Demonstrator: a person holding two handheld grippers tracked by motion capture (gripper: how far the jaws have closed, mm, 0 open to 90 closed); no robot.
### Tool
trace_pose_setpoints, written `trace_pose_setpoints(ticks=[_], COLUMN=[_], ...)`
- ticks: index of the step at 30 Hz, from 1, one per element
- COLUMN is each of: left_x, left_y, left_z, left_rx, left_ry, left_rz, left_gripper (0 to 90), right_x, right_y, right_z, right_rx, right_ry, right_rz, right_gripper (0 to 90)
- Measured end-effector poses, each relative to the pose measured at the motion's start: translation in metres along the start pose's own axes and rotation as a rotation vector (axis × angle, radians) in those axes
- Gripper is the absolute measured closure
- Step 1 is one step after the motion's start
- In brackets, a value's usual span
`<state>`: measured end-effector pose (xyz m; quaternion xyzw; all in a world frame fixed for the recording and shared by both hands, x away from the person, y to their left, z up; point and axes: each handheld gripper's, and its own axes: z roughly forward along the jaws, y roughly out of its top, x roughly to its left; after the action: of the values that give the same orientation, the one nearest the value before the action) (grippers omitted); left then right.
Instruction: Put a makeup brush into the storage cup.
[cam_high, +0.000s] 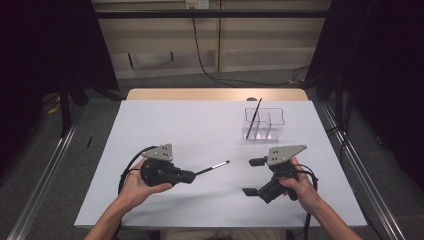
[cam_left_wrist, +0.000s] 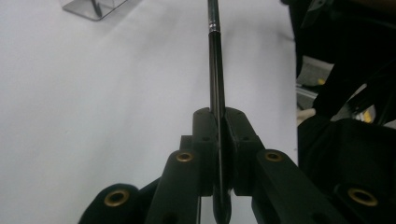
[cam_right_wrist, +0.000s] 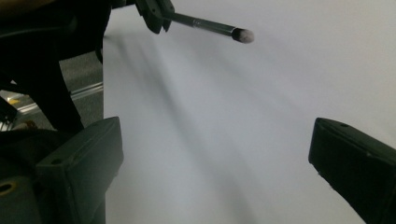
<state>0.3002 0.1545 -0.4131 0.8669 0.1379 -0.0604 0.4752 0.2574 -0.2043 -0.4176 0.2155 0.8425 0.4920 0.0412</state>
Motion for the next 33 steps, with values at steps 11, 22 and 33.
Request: trace_pose_setpoints(ticks=[11,22,33], left_x=[-0.0023,-0.0053,-0.0066], left_y=[0.0002,-0.0010,-0.0017], left_z=[0.0016,0.0057,0.0049], left_rx=[-0.077,-0.163,-0.258], left_ry=[-0.016,-0.026,-0.009], left_rz=[-0.011,-0.006,-0.024], left_gripper=[84.0,84.0,84.1], right_x=[-0.0011,-0.0018,0.0009], right_y=[0.0033,0.0066,0.0096], right_z=[-0.0016,0.0020,0.0057], right_rx=[-0.094,-0.181,-0.216], right_ry=[0.011,0.064,0.118], right_rz=[0.016,-0.016,-0.009], right_gripper=[10.4,11.0,6.9])
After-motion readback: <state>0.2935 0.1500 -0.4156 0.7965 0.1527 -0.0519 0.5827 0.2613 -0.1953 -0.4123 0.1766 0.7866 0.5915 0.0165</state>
